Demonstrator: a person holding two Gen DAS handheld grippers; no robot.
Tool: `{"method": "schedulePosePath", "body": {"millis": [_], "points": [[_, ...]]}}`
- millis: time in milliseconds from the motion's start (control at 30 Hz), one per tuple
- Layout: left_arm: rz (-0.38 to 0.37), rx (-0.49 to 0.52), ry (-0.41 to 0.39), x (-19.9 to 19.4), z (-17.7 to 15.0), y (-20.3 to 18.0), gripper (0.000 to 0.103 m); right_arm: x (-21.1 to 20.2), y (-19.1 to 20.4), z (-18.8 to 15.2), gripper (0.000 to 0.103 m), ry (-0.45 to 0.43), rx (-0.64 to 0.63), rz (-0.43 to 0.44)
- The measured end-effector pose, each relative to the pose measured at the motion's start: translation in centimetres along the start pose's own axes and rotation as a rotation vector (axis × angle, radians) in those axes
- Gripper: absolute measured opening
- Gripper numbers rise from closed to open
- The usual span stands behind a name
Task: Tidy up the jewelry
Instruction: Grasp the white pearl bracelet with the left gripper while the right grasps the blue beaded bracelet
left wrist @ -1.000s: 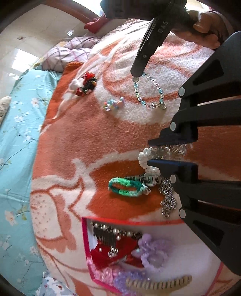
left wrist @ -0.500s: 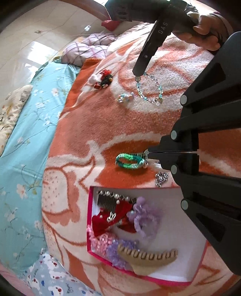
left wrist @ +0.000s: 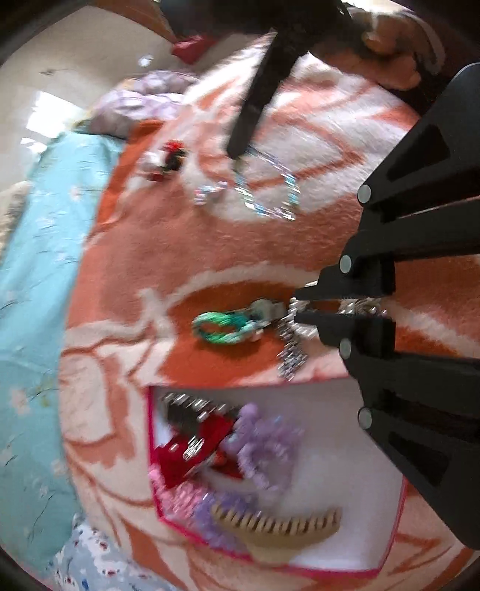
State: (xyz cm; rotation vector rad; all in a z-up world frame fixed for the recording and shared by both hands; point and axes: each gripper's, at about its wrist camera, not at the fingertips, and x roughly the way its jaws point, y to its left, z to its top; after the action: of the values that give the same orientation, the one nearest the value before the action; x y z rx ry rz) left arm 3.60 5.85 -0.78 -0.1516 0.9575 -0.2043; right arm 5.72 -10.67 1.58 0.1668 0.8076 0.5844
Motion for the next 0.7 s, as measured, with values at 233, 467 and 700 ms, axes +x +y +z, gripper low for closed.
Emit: {"method": "schedulePosePath", "body": {"millis": [233, 467, 700], "points": [[0.015, 0.033, 0.128, 5.1, -1.2, -1.5, 0.036, -0.7, -1.9, -0.2, 0.007, 0.000, 0.038, -0.006], [-0.014, 0.051, 0.172, 7.2, -1.8, -1.8, 0.013, -0.3, -3.0, -0.6, 0.007, 0.010, 0.070, 0.006], [-0.028, -0.001, 0.103, 4.4, -1.9, -0.8, 0.009, -0.7, -2.9, -0.4, 0.007, -0.002, 0.071, 0.012]]}}
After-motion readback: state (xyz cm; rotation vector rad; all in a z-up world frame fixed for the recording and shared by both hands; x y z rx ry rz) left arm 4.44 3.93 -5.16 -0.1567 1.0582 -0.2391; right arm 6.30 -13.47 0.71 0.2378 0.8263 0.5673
